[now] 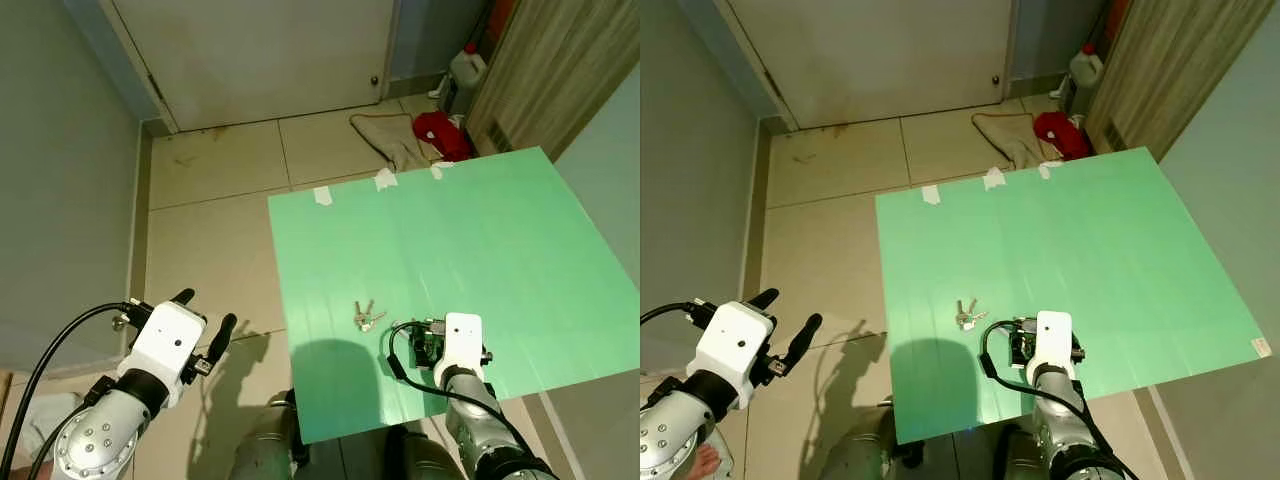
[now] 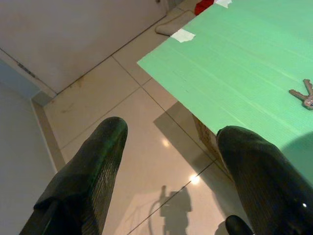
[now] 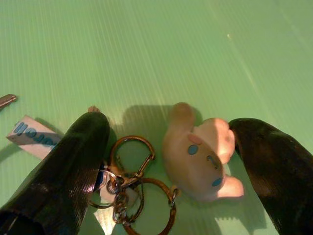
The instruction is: Hang keys on a hook
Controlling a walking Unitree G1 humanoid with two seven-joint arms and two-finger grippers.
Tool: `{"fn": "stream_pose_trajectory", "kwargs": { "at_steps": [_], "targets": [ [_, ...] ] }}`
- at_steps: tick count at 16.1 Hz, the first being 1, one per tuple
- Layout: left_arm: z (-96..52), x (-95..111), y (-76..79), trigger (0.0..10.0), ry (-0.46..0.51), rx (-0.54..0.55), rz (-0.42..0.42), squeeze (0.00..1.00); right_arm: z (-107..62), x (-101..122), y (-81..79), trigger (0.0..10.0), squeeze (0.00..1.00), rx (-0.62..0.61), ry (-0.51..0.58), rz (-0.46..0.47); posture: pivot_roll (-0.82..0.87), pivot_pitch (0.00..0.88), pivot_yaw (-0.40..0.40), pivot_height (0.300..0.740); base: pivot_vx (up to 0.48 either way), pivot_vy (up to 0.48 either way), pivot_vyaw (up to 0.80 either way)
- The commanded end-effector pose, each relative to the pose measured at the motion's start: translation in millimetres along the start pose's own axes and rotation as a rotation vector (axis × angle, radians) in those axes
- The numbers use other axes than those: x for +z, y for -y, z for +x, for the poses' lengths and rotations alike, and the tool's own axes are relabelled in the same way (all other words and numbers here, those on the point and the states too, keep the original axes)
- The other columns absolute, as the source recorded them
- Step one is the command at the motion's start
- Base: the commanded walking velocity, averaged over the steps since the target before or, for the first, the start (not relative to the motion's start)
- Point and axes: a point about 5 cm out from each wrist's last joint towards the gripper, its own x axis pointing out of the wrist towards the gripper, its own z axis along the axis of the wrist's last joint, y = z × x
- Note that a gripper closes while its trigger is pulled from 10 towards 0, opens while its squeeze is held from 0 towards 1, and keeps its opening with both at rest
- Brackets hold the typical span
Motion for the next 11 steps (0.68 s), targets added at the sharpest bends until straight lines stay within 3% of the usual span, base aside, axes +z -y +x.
{"fn": "stream_pose_trajectory", "kwargs": {
  "at_steps": [1,2,5,11],
  "targets": [
    [-1.7,-0.6,1.7,10.0,-0.011,-0.006,-0.004,0.0,-4.8,-13.5,-2.8,10.0,0.0,0.005,-0.063,0.042,0.23,0.294,0.07,0.74,0.0,0.0,0.0],
    [-1.4,-0.4,1.4,10.0,-0.01,-0.005,-0.004,0.0,-4.4,-13.1,-3.3,0.0,0.0,0.006,-0.066,0.057,0.23,0.296,0.071,0.74,0.0,0.0,0.0],
    [-0.4,0.1,1.7,10.0,-0.011,-0.007,-0.001,0.0,-1.6,-12.1,-2.5,0.0,0.0,-0.002,-0.096,0.137,0.23,0.298,0.068,0.74,0.0,0.0,0.0],
    [0.9,0.1,0.7,10.0,-0.014,-0.002,0.005,0.0,-4.5,-20.3,-2.7,0.0,0.0,0.0,-0.137,0.153,0.23,0.31,0.062,0.74,0.0,0.0,0.0]
  ]
}}
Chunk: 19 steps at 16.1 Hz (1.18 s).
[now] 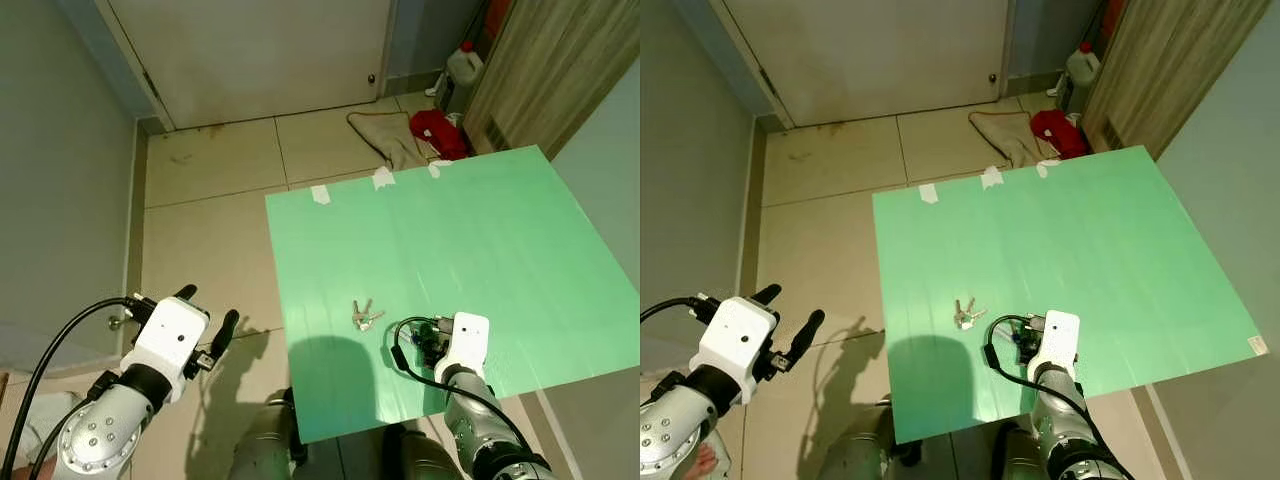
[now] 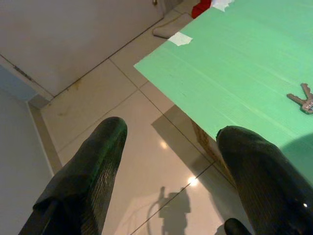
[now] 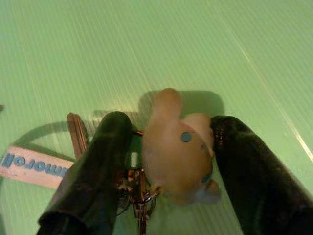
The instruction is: Hang keys on a hook
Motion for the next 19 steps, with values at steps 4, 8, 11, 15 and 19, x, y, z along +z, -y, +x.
{"fn": "stream_pose_trajectory", "kwargs": {
  "at_steps": [4,8,11,15,19],
  "targets": [
    [1.0,-4,1.8,10.0,-0.019,-0.007,0.014,0.0,-6.9,-19,-1.9,0.0,0.0,0.011,-0.067,0.026,0.22,0.291,0.058,0.74,0.0,0.0,0.0],
    [21.1,-6,7.7,10.0,-0.003,-0.021,0.002,0.0,-1.0,-6,-1.3,0.0,0.0,0.026,-0.035,0.043,0.17,0.22,0.032,0.74,0.0,0.0,0.0],
    [56.1,5,11.3,10.0,0.066,-0.028,-0.017,0.0,8.0,17,0.4,0.0,0.0,0.038,0.025,0.039,0.1,0.119,0.03,0.74,0.0,0.0,0.0],
    [93.5,9,17.6,10.0,0.085,-0.035,-0.025,0.0,18.5,57,9.9,0.0,0.0,0.024,0.155,0.008,0.02,0.027,0.026,0.74,0.0,0.0,0.0],
    [121.9,13,7.3,10.0,0.12,0.019,-0.086,0.0,6.5,114,21.9,0.0,0.0,0.091,0.46,-0.134,-0.07,0.0,0.04,0.74,0.0,0.0,0.0]
  ]
}}
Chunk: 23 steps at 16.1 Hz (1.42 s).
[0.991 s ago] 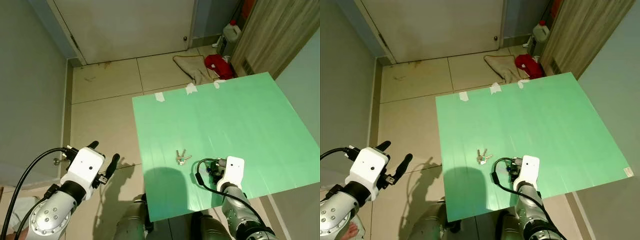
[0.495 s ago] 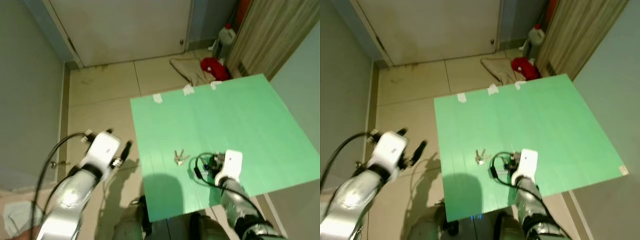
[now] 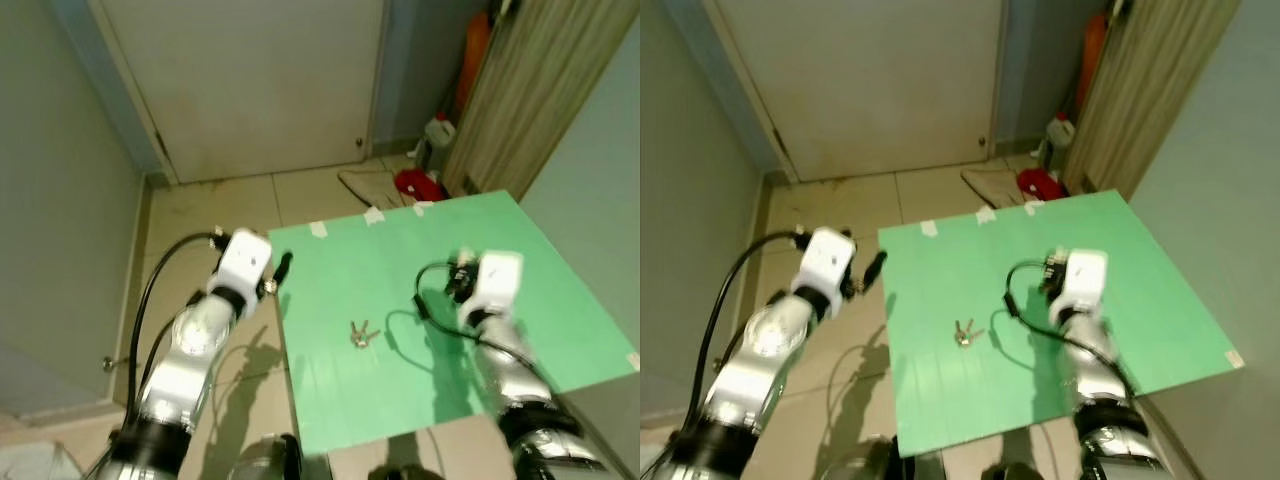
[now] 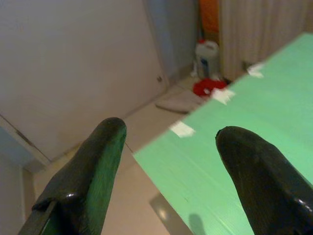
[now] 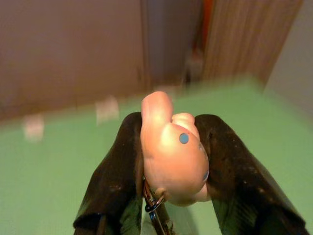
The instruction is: Hang keys on a hook
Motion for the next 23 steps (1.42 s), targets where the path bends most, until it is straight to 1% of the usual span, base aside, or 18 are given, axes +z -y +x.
{"fn": "stream_pose_trajectory", "kwargs": {
  "at_steps": [1,2,3,4,5,6,7,8,9,10,11,13,14,15,16,17,19,23],
  "targets": [
    [2.6,-1,-4.6,10.0,0.011,0.024,-0.011,0.0,-1.2,20,8.0,0.0,0.0,0.005,0.09,-0.033,-0.08,0.0,0.043,0.74,0.0,0.0,0.0],
    [8.1,5,-5.0,10.0,0.039,0.018,-0.006,0.0,-7.9,38,18.8,0.0,0.0,-0.031,0.17,-0.044,-0.12,0.0,0.05,0.74,0.0,0.0,0.0],
    [8.1,5,-5.0,10.0,0.039,0.018,-0.006,0.0,-7.9,38,18.8,0.0,0.0,-0.031,0.17,-0.044,-0.12,0.0,0.05,0.74,0.0,0.0,0.0],
    [11.9,13,-4.9,10.0,0.083,-0.006,-0.026,0.0,-19.3,52,27.2,0.0,0.0,-0.061,0.229,-0.069,-0.14,0.0,0.054,0.74,0.0,0.0,0.0],
    [13.7,21,-9.2,10.0,0.116,0.016,-0.055,0.0,-35.0,55,35.3,0.0,0.0,-0.082,0.243,-0.105,-0.15,0.0,0.063,0.74,0.0,0.0,0.0],
    [13.9,23,-11.4,10.0,0.123,0.029,-0.063,0.0,-41.0,54,38.1,0.0,0.0,-0.089,0.241,-0.117,-0.15,0.0,0.063,0.74,0.0,0.0,0.0],
    [13.1,25,-13.7,10.0,0.125,0.036,-0.094,0.0,-48.2,49,41.2,0.0,0.0,-0.102,0.228,-0.122,-0.16,0.0,0.07,0.74,0.0,0.0,0.0],
    [10.9,27,-16.9,10.0,0.142,0.037,-0.155,0.0,-61.6,42,42.7,0.0,0.0,-0.121,0.2,-0.109,-0.16,0.0,0.076,0.74,0.0,0.0,0.0],
    [7.2,27,-18.1,10.0,0.143,0.045,-0.17,0.0,-69.5,36,36.3,0.0,0.0,-0.105,0.185,-0.11,-0.16,0.0,0.078,0.74,0.0,0.0,0.0],
    [-1.7,25,-17.9,10.0,0.143,0.055,-0.191,0.0,-80.6,26,20.8,0.0,0.0,-0.066,0.159,-0.1,-0.16,0.0,0.078,0.74,0.0,0.0,0.0],
    [-19.8,21,-10.6,10.0,0.144,0.035,-0.206,0.0,-96.0,13,-0.1,0.0,0.0,-0.016,0.106,-0.069,-0.15,0.0,0.07,0.74,0.0,0.0,0.0],
    [-41.1,4,-2.4,10.0,0.099,0.022,-0.197,0.0,-115.2,7,-19.5,0.0,0.0,0.049,0.065,-0.046,-0.14,0.0,0.065,0.74,0.0,0.0,0.0],
    [-45.1,-1,0.6,10.0,0.085,0.012,-0.195,0.0,-118.1,6,-22.1,0.0,0.0,0.059,0.053,-0.035,-0.14,0.0,0.065,0.74,0.0,0.0,0.0],
    [-46.2,-7,11.0,10.0,0.077,-0.027,-0.181,0.0,-120.5,1,-25.2,0.0,0.0,0.082,0.02,-0.011,-0.13,0.0,0.053,0.74,0.0,0.0,0.0],
    [-43.7,-9,15.9,10.0,0.078,-0.041,-0.181,0.0,-118.9,-5,-21.7,0.0,0.0,0.081,0.007,-0.016,-0.13,0.0,0.038,0.74,0.0,0.0,0.0],
    [-40.6,-11,21.0,10.0,0.076,-0.043,-0.19,0.0,-114.7,-14,-13.5,0.0,0.0,0.065,-0.011,-0.025,-0.13,0.0,0.025,0.74,0.0,0.0,0.0],
    [-38.9,-10,26.3,10.0,0.076,-0.033,-0.187,0.0,-107.6,-25,-3.0,0.0,0.0,0.054,-0.04,-0.044,-0.13,0.0,0.003,0.74,0.0,0.0,0.0],
    [-34.3,-11,27.5,10.0,0.072,-0.028,-0.144,0.0,-101.8,-36,-0.8,0.0,0.0,0.055,-0.077,-0.038,-0.13,0.0,0.004,0.74,0.0,0.0,0.0]
  ]
}}
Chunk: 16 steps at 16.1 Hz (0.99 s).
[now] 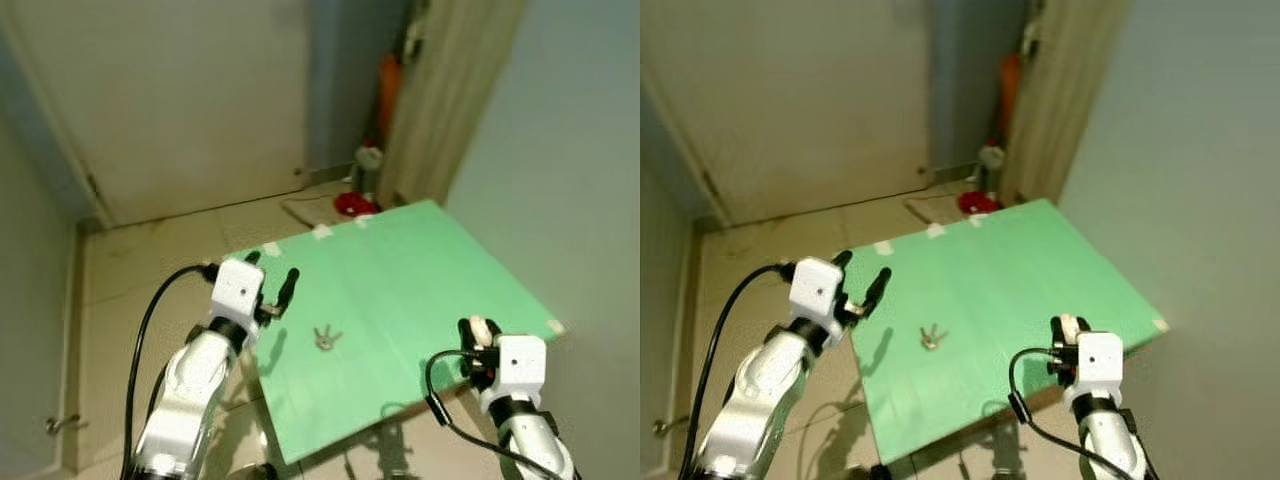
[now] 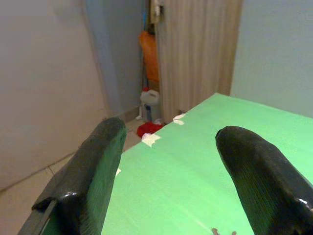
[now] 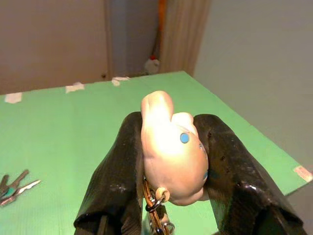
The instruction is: Hang keys on a hook
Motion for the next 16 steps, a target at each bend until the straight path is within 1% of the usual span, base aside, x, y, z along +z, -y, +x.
{"fn": "stream_pose_trajectory", "kwargs": {
  "at_steps": [1,2,3,4,8,11,12,15,16],
  "targets": [
    [3.8,-7,-6.3,10.0,-0.039,0.041,0.002,0.0,9.5,8,3.9,0.0,0.0,-0.004,0.054,0.013,-0.13,0.0,0.018,0.74,0.0,0.0,0.0],
    [5.7,-8,-7.4,10.0,-0.046,0.047,-0.003,0.0,10.5,10,4.2,0.0,0.0,-0.006,0.064,0.015,-0.13,0.0,0.018,0.74,0.0,0.0,0.0],
    [11.5,-6,-6.7,10.0,-0.048,0.046,-0.025,0.0,13.0,21,2.0,0.0,0.0,-0.016,0.097,0.023,-0.14,0.0,0.029,0.74,0.0,0.0,0.0],
    [12.5,-6,-6.4,10.0,-0.047,0.047,-0.029,0.0,13.4,23,1.8,0.0,0.0,-0.018,0.103,0.024,-0.14,0.0,0.029,0.74,0.0,0.0,0.0],
    [24.3,0,-4.0,10.0,-0.037,0.059,-0.073,0.0,17.9,27,1.3,0.0,0.0,-0.027,0.118,0.03,-0.15,0.0,0.041,0.74,0.0,0.0,0.0],
    [32.1,4,-4.0,10.0,-0.032,0.059,-0.093,0.0,19.0,29,-0.2,0.0,0.0,-0.033,0.109,0.04,-0.16,0.0,0.05,0.74,0.0,0.0,0.0],
    [33.1,5,-3.7,10.0,-0.032,0.056,-0.097,0.0,20.1,29,-0.5,0.0,0.0,-0.032,0.107,0.047,-0.16,0.0,0.05,0.74,0.0,0.0,0.0],
    [29.0,1,1.0,10.0,-0.02,0.042,-0.05,0.0,23.7,32,2.4,0.0,0.0,0.0,0.102,0.037,-0.16,0.0,0.02,0.74,0.0,0.0,0.0],
    [28.1,0,2.9,10.0,-0.019,0.042,-0.06,0.0,24.5,32,3.2,0.0,0.0,0.014,0.094,0.029,-0.15,0.0,0.015,0.74,0.0,0.0,0.0]
  ]
}}
